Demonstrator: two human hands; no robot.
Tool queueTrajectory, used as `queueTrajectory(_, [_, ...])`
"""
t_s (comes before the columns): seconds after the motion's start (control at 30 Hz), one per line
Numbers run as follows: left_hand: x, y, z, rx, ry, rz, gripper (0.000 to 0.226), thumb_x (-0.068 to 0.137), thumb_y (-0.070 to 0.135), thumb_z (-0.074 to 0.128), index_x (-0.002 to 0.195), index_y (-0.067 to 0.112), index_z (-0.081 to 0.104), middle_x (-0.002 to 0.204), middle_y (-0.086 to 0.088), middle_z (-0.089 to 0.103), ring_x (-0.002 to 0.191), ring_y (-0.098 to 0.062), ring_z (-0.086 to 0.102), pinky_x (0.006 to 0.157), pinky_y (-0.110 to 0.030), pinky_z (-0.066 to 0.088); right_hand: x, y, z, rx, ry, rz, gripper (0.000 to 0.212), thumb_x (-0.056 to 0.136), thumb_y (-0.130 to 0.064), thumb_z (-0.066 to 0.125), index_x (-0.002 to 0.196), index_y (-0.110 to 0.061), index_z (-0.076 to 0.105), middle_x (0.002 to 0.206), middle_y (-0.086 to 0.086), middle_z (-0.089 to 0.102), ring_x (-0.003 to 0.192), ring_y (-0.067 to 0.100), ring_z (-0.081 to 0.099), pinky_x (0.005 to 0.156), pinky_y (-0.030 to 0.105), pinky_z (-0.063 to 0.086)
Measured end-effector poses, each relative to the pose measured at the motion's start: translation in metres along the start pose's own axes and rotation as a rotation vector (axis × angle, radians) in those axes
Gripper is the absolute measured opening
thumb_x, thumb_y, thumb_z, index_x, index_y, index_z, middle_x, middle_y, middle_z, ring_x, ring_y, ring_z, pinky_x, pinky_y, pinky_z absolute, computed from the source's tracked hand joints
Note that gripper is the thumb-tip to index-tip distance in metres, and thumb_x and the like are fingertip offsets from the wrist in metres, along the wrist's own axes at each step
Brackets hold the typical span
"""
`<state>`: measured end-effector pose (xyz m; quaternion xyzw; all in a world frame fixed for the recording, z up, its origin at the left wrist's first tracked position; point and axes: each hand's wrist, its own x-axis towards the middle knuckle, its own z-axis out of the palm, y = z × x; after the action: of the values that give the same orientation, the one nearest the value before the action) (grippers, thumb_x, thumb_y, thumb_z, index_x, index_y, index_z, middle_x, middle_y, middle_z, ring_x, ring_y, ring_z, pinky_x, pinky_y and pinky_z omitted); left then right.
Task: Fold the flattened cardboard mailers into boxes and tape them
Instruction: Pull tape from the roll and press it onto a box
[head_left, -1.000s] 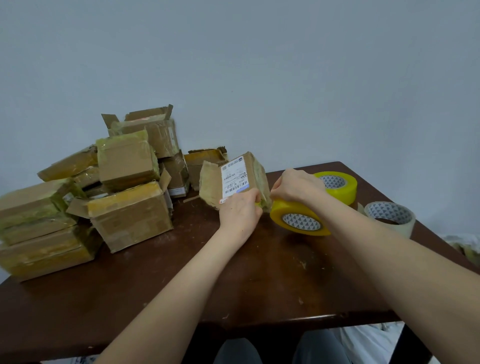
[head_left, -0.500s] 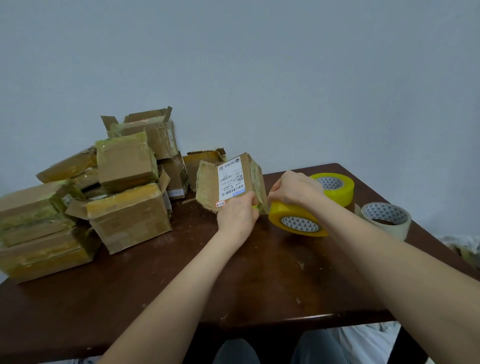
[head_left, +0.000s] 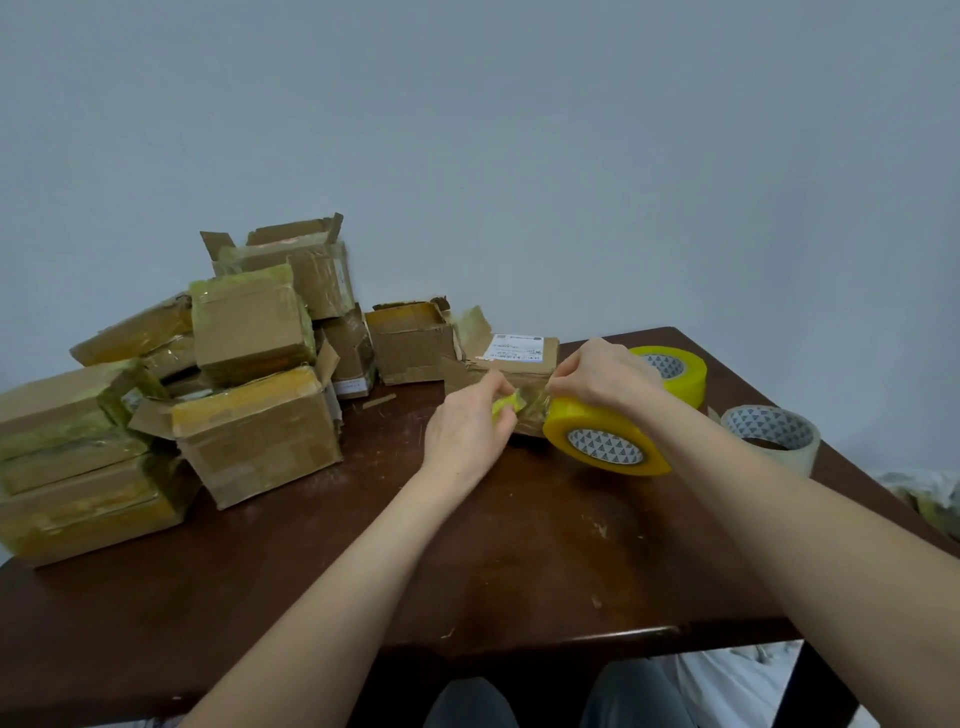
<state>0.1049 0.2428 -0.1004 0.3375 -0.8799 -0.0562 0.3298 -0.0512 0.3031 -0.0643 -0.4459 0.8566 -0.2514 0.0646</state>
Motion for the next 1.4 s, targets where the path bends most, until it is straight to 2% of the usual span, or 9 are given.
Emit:
queueTrajectory(0.43, [-0.016, -0.03, 0.033, 0.398, -0.292, -0.008, 0.02, 0.097, 0.031, 0.044, 0.114, 0.024, 0.05, 0.109, -0.001, 0.064, 0.096, -0.028, 0.062, 0.064, -0.032, 0.039, -0.002, 0.013, -0.011, 0.113, -0.062, -0.034, 0.018, 0.082, -0.042, 0.064, 0.094, -0.035, 0.075, 0.101, -0.006, 0.067, 0.092, 0.017, 0.058, 0.074, 0.032, 0.048])
queueTrajectory(0.57, [-0.005, -0.022, 0.018, 0.52, -0.075, 0.051, 0.028, 0.092, 0.041, 0.046, 0.111, 0.023, 0.055, 0.108, 0.0, 0.055, 0.096, -0.021, 0.057, 0.059, -0.028, 0.038, -0.001, 0.015, -0.011, 0.116, -0.076, -0.078, 0.016, 0.083, -0.04, 0.063, 0.09, -0.033, 0.075, 0.098, -0.003, 0.068, 0.092, 0.018, 0.059, 0.076, 0.034, 0.052])
queueTrajectory(0.63, [0.014, -0.014, 0.009, 0.397, 0.112, 0.138, 0.021, 0.087, 0.025, 0.052, 0.105, 0.018, 0.06, 0.102, -0.001, 0.057, 0.092, -0.021, 0.056, 0.054, -0.028, 0.035, 0.0, 0.017, -0.011, 0.129, -0.077, -0.075, 0.008, 0.082, -0.041, 0.064, 0.081, -0.038, 0.072, 0.098, -0.005, 0.067, 0.095, 0.018, 0.059, 0.081, 0.037, 0.053])
queueTrajectory(0.73, [0.038, 0.0, 0.003, 0.052, 0.163, 0.185, 0.019, 0.087, 0.012, 0.053, 0.101, 0.018, 0.065, 0.094, 0.003, 0.06, 0.089, -0.014, 0.056, 0.062, -0.026, 0.042, 0.002, 0.025, -0.011, 0.215, -0.05, -0.063, 0.011, 0.076, -0.044, 0.065, 0.069, -0.038, 0.072, 0.095, -0.005, 0.07, 0.092, 0.018, 0.062, 0.083, 0.042, 0.055])
queueTrajectory(0.87, [0.045, 0.015, 0.014, -0.142, 0.033, 0.136, 0.028, 0.093, 0.02, 0.052, 0.118, 0.02, 0.065, 0.113, 0.005, 0.064, 0.105, -0.01, 0.057, 0.089, -0.029, 0.047, 0.002, 0.031, -0.01, 0.374, 0.005, -0.098, 0.012, 0.072, -0.046, 0.064, 0.074, -0.041, 0.075, 0.094, -0.005, 0.072, 0.093, 0.016, 0.064, 0.086, 0.045, 0.054])
queueTrajectory(1.0, [0.058, 0.007, 0.015, -0.429, -0.298, 0.047, 0.047, 0.094, 0.0, 0.033, 0.13, 0.017, 0.057, 0.132, 0.001, 0.058, 0.125, -0.01, 0.049, 0.11, -0.033, 0.035, -0.002, 0.034, -0.017, 0.496, 0.016, -0.146, 0.011, 0.081, -0.041, 0.066, 0.073, -0.046, 0.071, 0.098, -0.011, 0.07, 0.095, 0.011, 0.061, 0.086, 0.035, 0.052])
queueTrajectory(1.1, [0.075, -0.002, 0.016, -0.255, -0.482, 0.14, 0.051, 0.094, 0.003, 0.034, 0.135, 0.027, 0.053, 0.141, 0.006, 0.051, 0.131, -0.012, 0.043, 0.11, -0.036, 0.035, -0.002, 0.037, -0.022, 0.489, 0.005, -0.164, 0.014, 0.084, -0.039, 0.065, 0.073, -0.046, 0.071, 0.093, -0.014, 0.068, 0.09, 0.01, 0.061, 0.082, 0.034, 0.053])
queueTrajectory(1.23, [0.076, -0.015, 0.025, 0.02, -0.54, 0.373, 0.052, 0.095, 0.016, 0.047, 0.141, 0.038, 0.042, 0.154, 0.017, 0.028, 0.134, -0.012, 0.039, 0.099, -0.041, 0.045, -0.001, 0.037, -0.017, 0.455, 0.013, -0.128, 0.017, 0.084, -0.037, 0.064, 0.07, -0.044, 0.07, 0.089, -0.016, 0.067, 0.089, 0.01, 0.061, 0.086, 0.038, 0.053])
queueTrajectory(1.4, [0.06, -0.04, 0.041, 0.389, -0.429, 0.169, 0.054, 0.101, 0.039, 0.035, 0.152, 0.031, 0.015, 0.161, 0.0, 0.005, 0.139, -0.028, 0.03, 0.103, -0.044, 0.04, 0.0, 0.04, -0.009, 0.422, -0.002, -0.089, 0.017, 0.08, -0.037, 0.065, 0.065, -0.044, 0.071, 0.09, -0.02, 0.068, 0.097, 0.011, 0.06, 0.092, 0.043, 0.051])
